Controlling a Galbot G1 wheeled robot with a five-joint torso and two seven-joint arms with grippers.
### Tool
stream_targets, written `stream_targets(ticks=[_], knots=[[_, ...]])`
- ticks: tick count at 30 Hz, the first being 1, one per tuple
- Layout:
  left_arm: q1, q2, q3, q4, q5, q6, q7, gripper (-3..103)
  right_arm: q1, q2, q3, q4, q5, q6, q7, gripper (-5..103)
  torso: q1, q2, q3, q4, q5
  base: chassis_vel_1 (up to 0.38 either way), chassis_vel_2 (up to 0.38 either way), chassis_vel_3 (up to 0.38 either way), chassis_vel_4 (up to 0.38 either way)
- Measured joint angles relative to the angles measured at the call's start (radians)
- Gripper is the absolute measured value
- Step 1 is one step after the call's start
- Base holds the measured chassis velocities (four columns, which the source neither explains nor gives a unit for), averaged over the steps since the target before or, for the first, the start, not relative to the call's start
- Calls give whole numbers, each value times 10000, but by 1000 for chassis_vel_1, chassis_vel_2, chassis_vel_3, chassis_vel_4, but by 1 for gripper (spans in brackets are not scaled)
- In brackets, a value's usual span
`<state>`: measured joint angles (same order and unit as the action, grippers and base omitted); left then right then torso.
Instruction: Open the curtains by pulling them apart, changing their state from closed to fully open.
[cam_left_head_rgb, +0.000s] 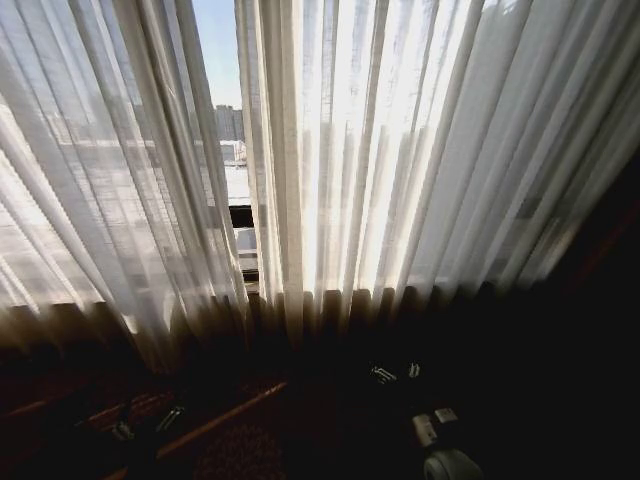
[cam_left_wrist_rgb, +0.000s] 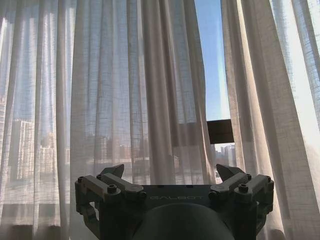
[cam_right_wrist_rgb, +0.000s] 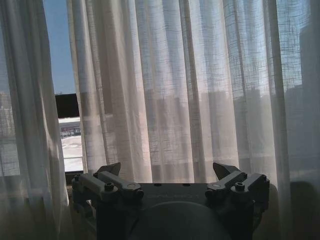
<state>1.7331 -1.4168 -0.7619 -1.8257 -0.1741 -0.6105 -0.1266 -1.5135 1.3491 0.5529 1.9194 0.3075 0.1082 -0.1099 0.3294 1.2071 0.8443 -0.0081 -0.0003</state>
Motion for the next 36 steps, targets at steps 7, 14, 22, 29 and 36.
stream_targets(ticks=[7, 14, 22, 29, 36], knots=[[0, 0, 0, 0, 0, 0, 0, 100, -61, 30, 3, -91, -37, 34, 4, 100, 0, 0, 0, 0, 0, 0, 0, 0, 0], [0, 0, 0, 0, 0, 0, 0, 100, 6, 37, 0, -188, 98, 313, -9, 100, 0, 0, 0, 0, 0, 0, 0, 0, 0], [0, 0, 0, 0, 0, 0, 0, 100, 105, 35, 50, -440, -145, 483, -745, 100, 0, 0, 0, 0, 0, 0, 0, 0, 0], [0, 0, 0, 0, 0, 0, 0, 100, 172, 33, 7, -608, -169, 491, -751, 100, -1, 0, -1, -1, 0, -9, 40, 8, -31], [1, 0, 0, 0, 0, 0, 0, 100, 232, -17, 18, -772, -152, 535, -744, 100, -2, 1, -1, 0, 1, -75, 179, 50, -165]])
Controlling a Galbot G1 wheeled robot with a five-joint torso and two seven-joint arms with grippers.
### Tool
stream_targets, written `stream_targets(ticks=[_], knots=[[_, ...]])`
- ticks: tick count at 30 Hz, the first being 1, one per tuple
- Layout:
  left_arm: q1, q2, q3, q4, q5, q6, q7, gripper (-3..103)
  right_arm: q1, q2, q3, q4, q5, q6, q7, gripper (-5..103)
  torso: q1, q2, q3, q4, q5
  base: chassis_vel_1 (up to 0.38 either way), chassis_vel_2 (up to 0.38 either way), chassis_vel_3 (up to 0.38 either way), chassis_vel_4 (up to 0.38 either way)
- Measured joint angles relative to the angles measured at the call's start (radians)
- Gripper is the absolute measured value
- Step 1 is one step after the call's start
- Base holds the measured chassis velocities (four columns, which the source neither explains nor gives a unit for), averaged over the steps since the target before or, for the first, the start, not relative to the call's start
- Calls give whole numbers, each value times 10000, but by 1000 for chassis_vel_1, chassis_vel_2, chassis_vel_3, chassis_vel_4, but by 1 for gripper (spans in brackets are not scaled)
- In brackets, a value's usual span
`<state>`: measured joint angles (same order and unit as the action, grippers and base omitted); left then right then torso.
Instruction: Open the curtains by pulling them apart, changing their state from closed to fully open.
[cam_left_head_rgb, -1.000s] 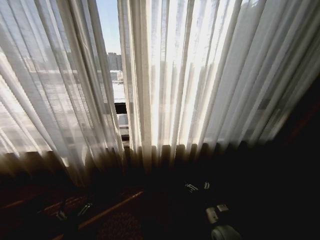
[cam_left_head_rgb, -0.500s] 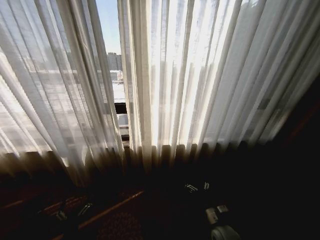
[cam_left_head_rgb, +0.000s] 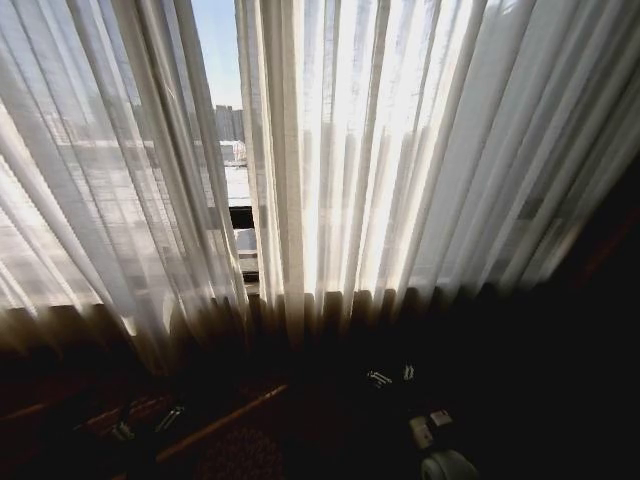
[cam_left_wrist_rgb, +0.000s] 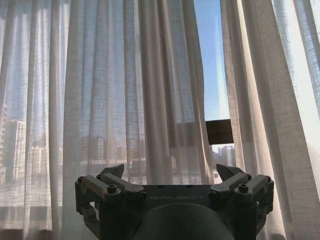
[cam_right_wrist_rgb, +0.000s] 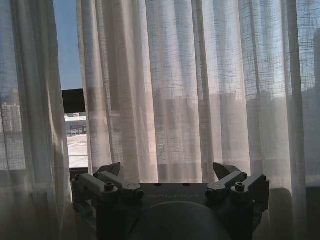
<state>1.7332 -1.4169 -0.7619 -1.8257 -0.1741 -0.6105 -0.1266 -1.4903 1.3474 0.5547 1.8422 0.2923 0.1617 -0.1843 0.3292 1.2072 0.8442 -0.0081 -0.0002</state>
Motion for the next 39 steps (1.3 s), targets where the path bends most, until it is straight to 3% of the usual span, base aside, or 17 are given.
stream_targets(ticks=[31, 39], knots=[[0, 0, 1, 0, 0, 0, 0, 100, 405, -104, -68, -642, 102, 47, 9, 100, 2, -1, 1, -1, -1, -263, 387, 263, -394], [-4, 1, 1, 0, 0, 0, 0, 100, 516, -106, -164, -713, 211, 356, 205, 100, 9, -4, 3, 0, -1, -270, 354, 291, -372]])
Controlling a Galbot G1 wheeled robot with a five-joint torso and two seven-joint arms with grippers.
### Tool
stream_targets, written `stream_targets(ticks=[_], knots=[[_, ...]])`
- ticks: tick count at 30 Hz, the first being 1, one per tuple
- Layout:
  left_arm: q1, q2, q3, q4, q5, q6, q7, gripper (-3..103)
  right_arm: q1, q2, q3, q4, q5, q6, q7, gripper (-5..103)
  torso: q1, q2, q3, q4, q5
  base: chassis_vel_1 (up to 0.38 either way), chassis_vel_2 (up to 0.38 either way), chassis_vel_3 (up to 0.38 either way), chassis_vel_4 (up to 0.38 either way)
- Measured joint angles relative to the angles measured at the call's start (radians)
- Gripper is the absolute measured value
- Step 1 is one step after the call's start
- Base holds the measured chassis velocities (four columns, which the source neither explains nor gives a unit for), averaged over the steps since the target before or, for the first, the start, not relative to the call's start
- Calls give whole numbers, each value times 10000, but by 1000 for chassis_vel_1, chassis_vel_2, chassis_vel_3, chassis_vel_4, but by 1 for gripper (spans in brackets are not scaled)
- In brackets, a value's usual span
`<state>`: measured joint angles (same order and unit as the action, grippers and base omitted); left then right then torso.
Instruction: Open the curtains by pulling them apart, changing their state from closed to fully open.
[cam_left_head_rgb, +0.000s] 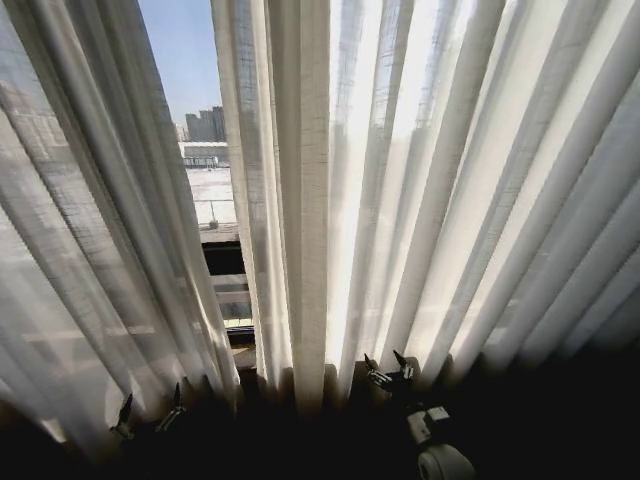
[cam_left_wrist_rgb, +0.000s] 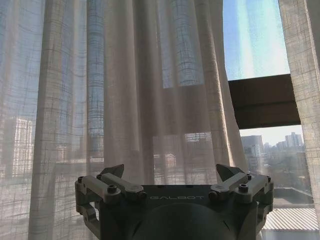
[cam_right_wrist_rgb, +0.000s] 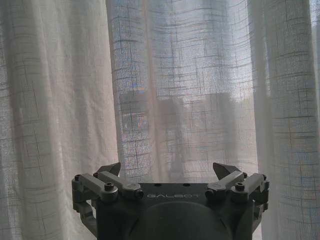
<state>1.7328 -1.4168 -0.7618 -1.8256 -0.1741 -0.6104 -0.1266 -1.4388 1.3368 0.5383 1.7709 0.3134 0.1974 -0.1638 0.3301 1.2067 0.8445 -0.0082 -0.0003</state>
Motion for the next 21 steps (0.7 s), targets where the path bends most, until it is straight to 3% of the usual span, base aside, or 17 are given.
stream_targets(ticks=[12, 21], knots=[[8, -2, 0, 0, 0, -1, 0, 100, -54, -441, -190, 319, -169, 83, -261, 100, -25, 13, -10, 0, 0, -33, 20, 32, -22], [3, -1, 0, 0, 0, 0, 0, 100, 613, -643, -1147, -489, -247, 48, 7, 100, -1, 0, 1, 0, 1, 17, -23, -14, 29]])
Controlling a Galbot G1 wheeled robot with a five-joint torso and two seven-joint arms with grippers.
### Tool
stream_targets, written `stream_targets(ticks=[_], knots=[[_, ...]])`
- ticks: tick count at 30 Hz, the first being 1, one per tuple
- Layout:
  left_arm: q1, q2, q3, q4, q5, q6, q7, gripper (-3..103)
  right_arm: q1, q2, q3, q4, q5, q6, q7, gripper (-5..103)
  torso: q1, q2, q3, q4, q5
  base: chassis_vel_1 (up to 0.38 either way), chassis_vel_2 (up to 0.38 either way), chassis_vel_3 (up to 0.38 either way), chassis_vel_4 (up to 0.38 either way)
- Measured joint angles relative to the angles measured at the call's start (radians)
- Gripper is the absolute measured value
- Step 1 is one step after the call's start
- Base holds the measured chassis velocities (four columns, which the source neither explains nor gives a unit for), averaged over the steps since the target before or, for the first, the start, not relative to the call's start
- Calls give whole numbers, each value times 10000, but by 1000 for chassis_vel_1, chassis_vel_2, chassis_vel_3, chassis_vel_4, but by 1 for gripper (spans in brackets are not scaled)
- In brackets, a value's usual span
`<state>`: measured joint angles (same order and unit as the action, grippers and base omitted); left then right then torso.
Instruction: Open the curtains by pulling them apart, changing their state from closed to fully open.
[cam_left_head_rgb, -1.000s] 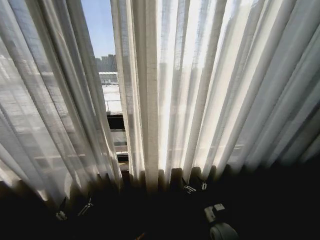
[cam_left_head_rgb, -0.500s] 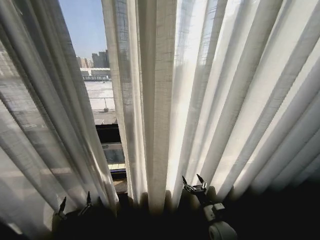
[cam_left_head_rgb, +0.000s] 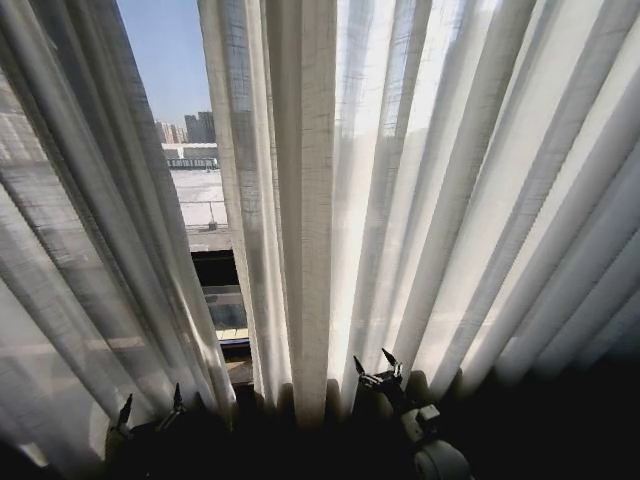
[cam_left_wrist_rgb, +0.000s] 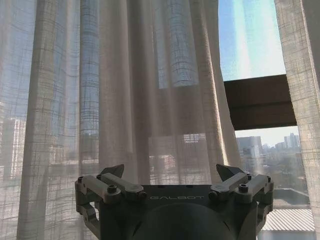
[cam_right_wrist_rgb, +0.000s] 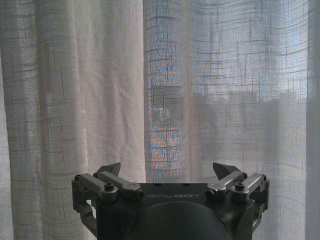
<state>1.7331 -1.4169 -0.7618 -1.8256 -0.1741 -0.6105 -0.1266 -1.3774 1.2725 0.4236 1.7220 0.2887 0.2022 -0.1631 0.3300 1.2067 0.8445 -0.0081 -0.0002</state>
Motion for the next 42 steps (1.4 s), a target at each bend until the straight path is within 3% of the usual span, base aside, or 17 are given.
stream_targets(ticks=[14, 16, 18, 23, 24, 26, 28, 35, 38, 42], knots=[[1, 1, -1, 0, 0, 0, 0, 100, 2827, 379, -980, -2078, 35, -765, 1796, 103, -5, 2, -2, 2, 0, 0, 0, 0, 0], [1, 1, -1, 0, 0, 0, 0, 100, 2975, 450, -1087, -2306, 35, -785, 2012, 95, -5, 2, -1, 1, -1, 0, 0, 0, 0], [1, 1, -1, 0, 0, 0, 0, 100, 2997, 468, -1097, -2375, 19, -748, 2014, 95, -6, 2, -2, 1, -2, 0, 0, 0, 0], [1, 1, 0, 0, 0, 0, 0, 100, 3040, 564, -1139, -2585, -55, -510, 1956, 69, -5, 2, -2, 0, 0, 0, 0, 0, 0], [1, 1, 0, 0, 0, 0, 0, 100, 3040, 564, -1139, -2585, -55, -510, 1956, 69, -5, 2, -2, 0, 0, 0, 0, 0, 0], [1, 1, -1, 0, 0, 0, 0, 100, 3035, 574, -1158, -2565, -56, -480, 1924, 58, -6, 2, -2, 0, 0, 0, 0, 0, 0], [1, 1, -1, 0, 0, 0, 0, 100, 3032, 578, -1162, -2541, -57, -469, 1906, 58, -5, 3, -3, 0, 0, 0, 0, 0, 0], [1, 1, -1, 0, 0, 0, 0, 100, 2960, 535, -1140, -2496, -79, -439, 1845, 25, -6, 3, -3, 0, 0, 0, 0, 0, 0], [1, 1, -1, 0, 0, 0, 0, 100, 2927, 528, -1110, -2491, -79, -433, 1823, 20, -6, 3, -3, 0, 0, 0, 0, 0, 0], [1, 1, -1, 0, 0, 0, 0, 100, 2858, 526, -1071, -2484, -62, -348, 1691, 4, -6, 3, -3, 0, 0, 0, 0, 0, 0]])
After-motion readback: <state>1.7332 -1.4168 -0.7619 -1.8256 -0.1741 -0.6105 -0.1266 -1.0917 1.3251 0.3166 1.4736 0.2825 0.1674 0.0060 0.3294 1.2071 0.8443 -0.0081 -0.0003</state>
